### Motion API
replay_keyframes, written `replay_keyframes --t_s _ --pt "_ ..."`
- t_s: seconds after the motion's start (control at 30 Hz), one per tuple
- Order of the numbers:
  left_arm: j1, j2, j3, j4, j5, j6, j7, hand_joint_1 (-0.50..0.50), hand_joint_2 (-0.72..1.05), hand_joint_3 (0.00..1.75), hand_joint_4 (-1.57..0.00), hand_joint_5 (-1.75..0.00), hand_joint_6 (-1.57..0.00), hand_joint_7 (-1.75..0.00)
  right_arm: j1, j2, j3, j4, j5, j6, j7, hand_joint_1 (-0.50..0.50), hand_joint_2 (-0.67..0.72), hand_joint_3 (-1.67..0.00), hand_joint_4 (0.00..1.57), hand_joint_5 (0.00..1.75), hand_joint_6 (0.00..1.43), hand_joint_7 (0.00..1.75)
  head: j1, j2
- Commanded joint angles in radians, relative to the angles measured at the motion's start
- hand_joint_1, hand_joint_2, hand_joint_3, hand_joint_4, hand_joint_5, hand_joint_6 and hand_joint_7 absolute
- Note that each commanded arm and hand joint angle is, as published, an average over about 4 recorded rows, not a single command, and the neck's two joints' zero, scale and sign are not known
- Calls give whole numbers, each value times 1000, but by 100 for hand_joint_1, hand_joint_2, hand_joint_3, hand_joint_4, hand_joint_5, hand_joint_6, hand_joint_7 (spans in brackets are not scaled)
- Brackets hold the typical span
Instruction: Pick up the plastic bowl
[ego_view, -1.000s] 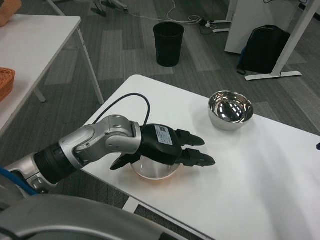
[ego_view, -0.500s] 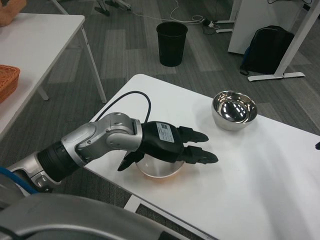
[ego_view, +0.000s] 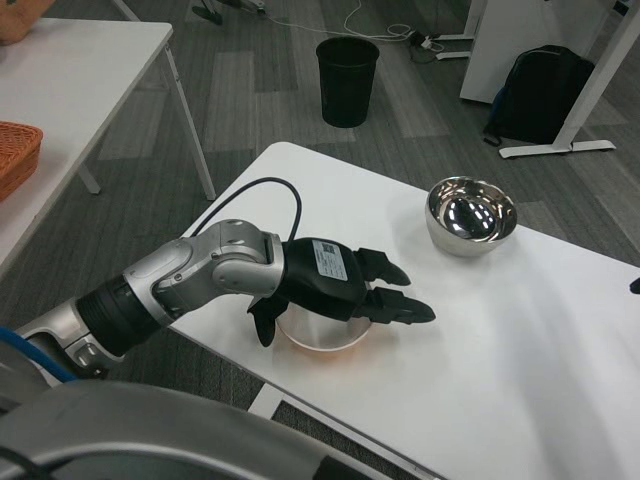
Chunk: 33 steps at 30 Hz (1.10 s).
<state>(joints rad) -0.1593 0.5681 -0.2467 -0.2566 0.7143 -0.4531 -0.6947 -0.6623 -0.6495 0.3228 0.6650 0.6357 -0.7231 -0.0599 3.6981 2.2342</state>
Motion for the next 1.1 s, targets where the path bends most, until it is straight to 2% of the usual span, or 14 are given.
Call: replay_keyframes --t_s 0.03,0.13,0.27,0.37,0.47,0.6,0.7,0.8,0.9,1.03,1.1 --pt "32 1 -26 41 6 2 -16 -49 87 153 -8 -72 0 -9 15 -7 -6 -12 10 -16 -3 -49 53 0 0 0 0 0 -5 -2" --pt "32 1 -30 43 5 7 -17 -48 91 157 -17 -77 0 -17 15 -5 -7 -15 10 -16 -2 -48 53 -4 0 0 0 0 -6 -7" --pt "30 1 -32 43 27 8 -17 -48 98 166 -22 -103 0 -28 16 -4 -6 -15 10 -16 0 -50 53 0 0 0 0 0 -7 -10" --pt "29 3 -31 44 31 8 -17 -48 105 164 -22 -113 0 -40 16 -2 -5 -15 10 -16 0 -47 53 0 0 0 0 0 -7 -10" --pt "27 2 -29 47 25 8 -16 -48 105 157 -17 -113 0 -49 16 -2 -4 -15 10 -15 0 -46 53 0 0 0 0 0 -7 -10" --pt "27 1 -25 49 17 8 -15 -48 105 157 -15 -113 0 -56 16 -1 -4 -15 10 -15 0 -48 53 0 0 0 0 0 -13 -16" --pt "26 1 -17 49 15 8 -13 -48 105 146 -14 -113 0 -56 16 -1 -4 -15 10 -15 1 -48 53 0 0 0 0 0 -15 -16" --pt "26 -1 -9 49 14 6 -9 -44 105 118 -14 -121 0 -56 18 -1 -4 -16 12 -15 2 -48 53 0 0 0 0 0 -18 -16" --pt "26 -6 0 50 13 -2 -5 -43 100 113 -15 -128 0 -56 21 -1 -5 -18 14 -16 2 -47 53 0 0 0 0 0 -21 -17" --pt "25 -12 16 50 15 -33 9 -41 83 100 -21 -154 0 -70 25 -2 -6 -19 16 -15 2 -46 53 0 0 0 0 0 -24 -15" --pt "25 -15 31 49 17 -61 31 -42 74 89 -29 -164 0 -75 27 -2 -7 -20 17 -16 2 -48 53 0 0 0 0 0 -25 -14"
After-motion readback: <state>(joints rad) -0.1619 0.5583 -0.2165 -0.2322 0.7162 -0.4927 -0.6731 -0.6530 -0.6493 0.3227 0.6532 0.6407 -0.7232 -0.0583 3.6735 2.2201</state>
